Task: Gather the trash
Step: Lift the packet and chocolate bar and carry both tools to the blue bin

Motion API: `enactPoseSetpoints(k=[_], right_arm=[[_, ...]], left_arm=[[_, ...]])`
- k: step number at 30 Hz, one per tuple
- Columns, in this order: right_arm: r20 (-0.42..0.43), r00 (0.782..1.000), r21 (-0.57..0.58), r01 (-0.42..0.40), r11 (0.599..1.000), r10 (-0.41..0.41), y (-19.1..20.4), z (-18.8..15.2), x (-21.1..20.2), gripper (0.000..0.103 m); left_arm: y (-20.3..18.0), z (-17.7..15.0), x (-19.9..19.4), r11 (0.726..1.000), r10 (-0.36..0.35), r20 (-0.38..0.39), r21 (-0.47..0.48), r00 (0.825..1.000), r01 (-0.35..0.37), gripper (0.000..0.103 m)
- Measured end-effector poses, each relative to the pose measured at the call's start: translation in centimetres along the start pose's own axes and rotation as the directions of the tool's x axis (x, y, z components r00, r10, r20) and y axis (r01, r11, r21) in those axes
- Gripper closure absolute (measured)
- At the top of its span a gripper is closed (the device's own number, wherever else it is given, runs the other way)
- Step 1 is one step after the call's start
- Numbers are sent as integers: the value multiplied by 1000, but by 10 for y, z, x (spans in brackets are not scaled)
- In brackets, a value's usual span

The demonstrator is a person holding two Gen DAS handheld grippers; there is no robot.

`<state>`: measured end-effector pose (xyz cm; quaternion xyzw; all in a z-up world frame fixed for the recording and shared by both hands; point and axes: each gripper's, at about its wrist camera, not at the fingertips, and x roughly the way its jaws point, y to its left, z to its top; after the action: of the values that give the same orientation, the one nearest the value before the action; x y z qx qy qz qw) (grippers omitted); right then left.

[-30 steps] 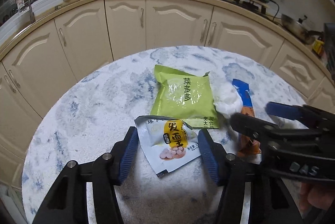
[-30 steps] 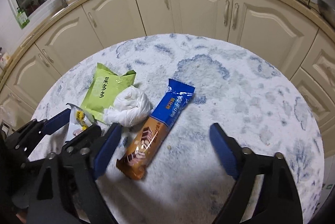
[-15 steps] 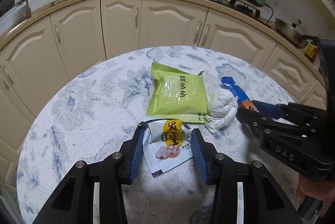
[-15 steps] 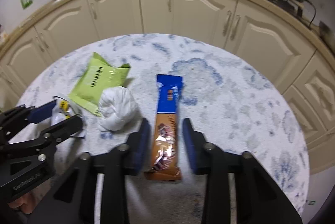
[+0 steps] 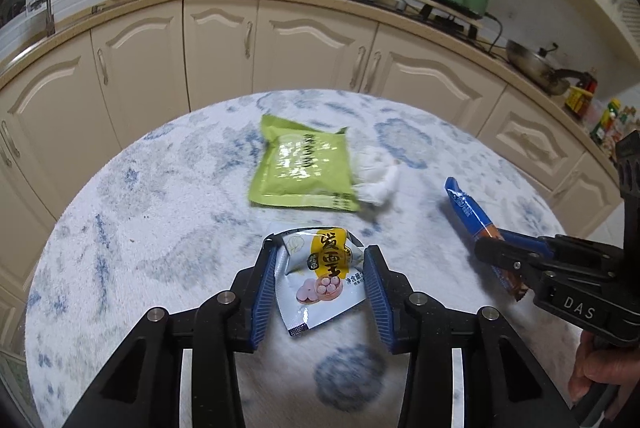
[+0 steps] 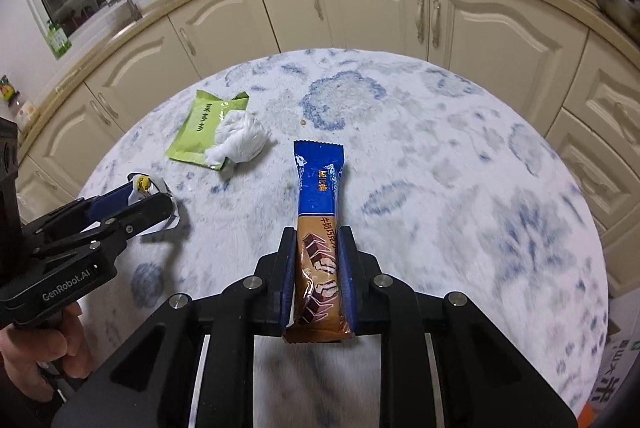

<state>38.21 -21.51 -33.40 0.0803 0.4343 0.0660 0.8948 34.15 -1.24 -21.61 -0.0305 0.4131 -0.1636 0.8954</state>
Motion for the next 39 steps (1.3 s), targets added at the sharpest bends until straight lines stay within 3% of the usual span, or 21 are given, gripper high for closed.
enactPoseSetpoints(k=[12, 26, 32, 39], right_arm=[[115, 993, 39, -15, 999, 10, -13, -17, -78, 83], [298, 954, 89, 13, 996, -39, -51, -42, -193, 83], [350, 932, 149, 45, 988, -95, -81, -62, -230, 83], [375, 906, 246, 105, 964, -195, -131, -93, -271, 83]], left_arm=[[-55, -10, -71, 997, -30, 96, 70, 995, 23, 65], [-142, -11, -142, 974, -139, 197, 207, 971, 98, 64], [-195, -14, -157, 947, -206, 204, 288, 957, 143, 64], [-263, -16, -147, 896, -306, 166, 383, 938, 224, 64]])
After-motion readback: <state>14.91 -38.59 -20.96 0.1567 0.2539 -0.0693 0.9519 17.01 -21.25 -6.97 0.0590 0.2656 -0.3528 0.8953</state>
